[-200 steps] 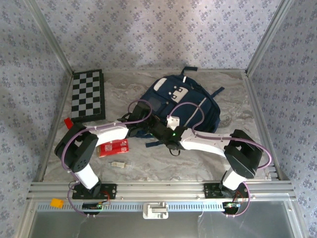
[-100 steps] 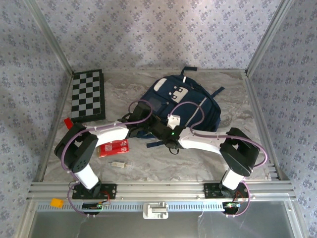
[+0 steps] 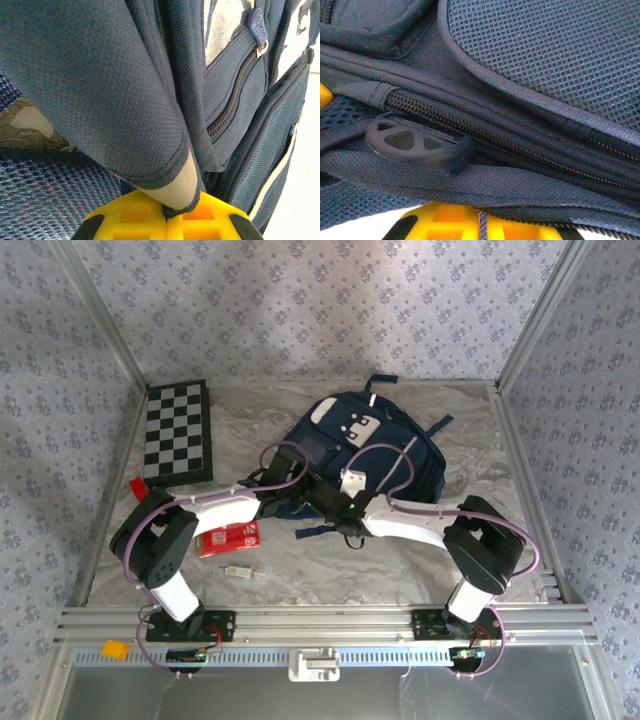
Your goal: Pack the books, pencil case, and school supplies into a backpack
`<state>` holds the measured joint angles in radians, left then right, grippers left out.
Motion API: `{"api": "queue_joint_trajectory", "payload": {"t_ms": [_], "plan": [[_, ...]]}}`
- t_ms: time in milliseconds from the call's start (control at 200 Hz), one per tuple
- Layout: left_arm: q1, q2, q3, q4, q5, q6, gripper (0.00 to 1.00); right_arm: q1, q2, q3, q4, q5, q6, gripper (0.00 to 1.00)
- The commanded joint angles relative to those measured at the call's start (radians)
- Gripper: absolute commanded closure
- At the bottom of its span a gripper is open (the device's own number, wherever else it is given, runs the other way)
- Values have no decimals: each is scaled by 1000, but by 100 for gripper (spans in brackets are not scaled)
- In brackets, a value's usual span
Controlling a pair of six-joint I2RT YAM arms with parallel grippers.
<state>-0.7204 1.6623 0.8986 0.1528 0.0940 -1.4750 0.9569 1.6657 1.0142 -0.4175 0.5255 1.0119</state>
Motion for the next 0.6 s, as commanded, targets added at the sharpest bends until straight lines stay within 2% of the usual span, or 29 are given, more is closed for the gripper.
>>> {"api": "queue_joint_trajectory", "payload": {"t_ms": [0, 305, 595], "plan": [[-11, -67, 31, 30, 44, 21, 100, -4, -61, -44, 28, -14, -29, 99], [13, -84, 25, 5, 26, 45, 100, -7, -180, -166, 95, -61, -130, 100], [88, -76, 45, -46, 45, 119, 100, -18, -317, -269, 19, -101, -148, 100]]}}
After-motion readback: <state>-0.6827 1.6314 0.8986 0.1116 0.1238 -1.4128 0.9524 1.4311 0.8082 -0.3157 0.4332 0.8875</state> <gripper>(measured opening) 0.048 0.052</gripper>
